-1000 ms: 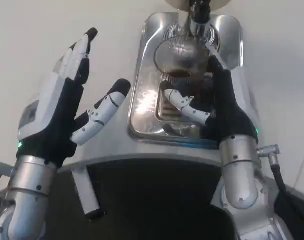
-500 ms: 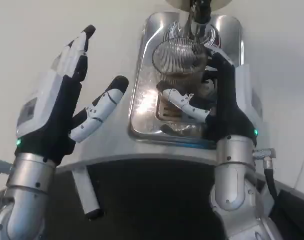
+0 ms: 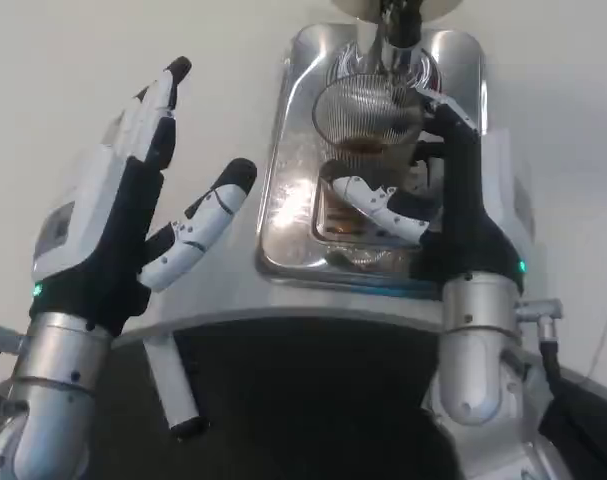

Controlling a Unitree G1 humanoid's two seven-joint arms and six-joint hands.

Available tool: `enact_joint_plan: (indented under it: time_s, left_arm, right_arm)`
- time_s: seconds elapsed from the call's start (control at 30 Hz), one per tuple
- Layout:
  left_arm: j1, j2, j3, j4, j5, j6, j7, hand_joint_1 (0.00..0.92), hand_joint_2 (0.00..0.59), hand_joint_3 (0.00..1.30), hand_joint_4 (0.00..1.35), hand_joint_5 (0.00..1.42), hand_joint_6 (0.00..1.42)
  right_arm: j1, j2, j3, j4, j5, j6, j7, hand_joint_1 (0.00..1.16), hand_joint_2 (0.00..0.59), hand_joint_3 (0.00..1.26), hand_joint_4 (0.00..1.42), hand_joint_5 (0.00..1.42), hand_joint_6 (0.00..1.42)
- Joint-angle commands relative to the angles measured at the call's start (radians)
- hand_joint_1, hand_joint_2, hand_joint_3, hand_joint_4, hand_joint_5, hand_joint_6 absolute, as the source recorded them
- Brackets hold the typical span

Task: Grasp the cup under the faucet to collect the drink, then remove the cup.

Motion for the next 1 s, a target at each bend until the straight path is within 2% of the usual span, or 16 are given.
enact_joint_plan:
  time_s: [0.03, 0.33, 0.53, 0.7, 0.83, 1.0]
  left_arm:
    - [0.017, -0.006, -0.007, -0.018, 0.011, 0.014, 0.009, 0.000, 0.252, 0.00, 0.00, 0.00, 0.00]
    - [0.024, -0.005, -0.014, -0.032, 0.020, 0.035, 0.004, 0.000, 0.252, 0.00, 0.00, 0.00, 0.00]
    - [0.031, 0.011, -0.015, -0.035, 0.051, 0.062, -0.006, 0.000, 0.259, 0.00, 0.00, 0.00, 0.00]
    - [0.044, 0.072, -0.013, -0.010, 0.095, 0.074, -0.037, 0.000, 0.240, 0.00, 0.00, 0.00, 0.00]
    - [0.071, 0.144, -0.033, -0.049, 0.252, 0.147, -0.071, 0.000, 0.211, 0.00, 0.00, 0.00, 0.00]
    - [0.112, 0.210, -0.059, -0.092, 0.368, 0.181, -0.127, 0.006, 0.179, 0.00, 0.00, 0.00, 0.00]
  right_arm:
    - [0.032, -0.004, 0.011, -0.078, -0.003, -0.014, 0.027, 1.16, 0.371, 0.72, 0.75, 0.82, 1.06]
    - [0.040, -0.002, 0.022, -0.100, -0.013, 0.009, 0.075, 1.16, 0.371, 0.72, 0.75, 0.82, 1.07]
    - [0.062, -0.008, 0.032, -0.125, -0.013, 0.009, 0.103, 1.16, 0.370, 0.72, 0.75, 0.82, 1.07]
    - [0.092, -0.018, 0.032, -0.163, -0.016, 0.009, 0.120, 1.16, 0.370, 0.72, 0.75, 0.82, 1.07]
    - [0.119, -0.055, 0.055, -0.203, -0.045, -0.010, 0.144, 1.16, 0.363, 0.73, 0.76, 0.82, 1.08]
    - [0.168, -0.078, 0.043, -0.267, -0.032, -0.022, 0.173, 1.16, 0.359, 0.74, 0.76, 0.83, 1.08]
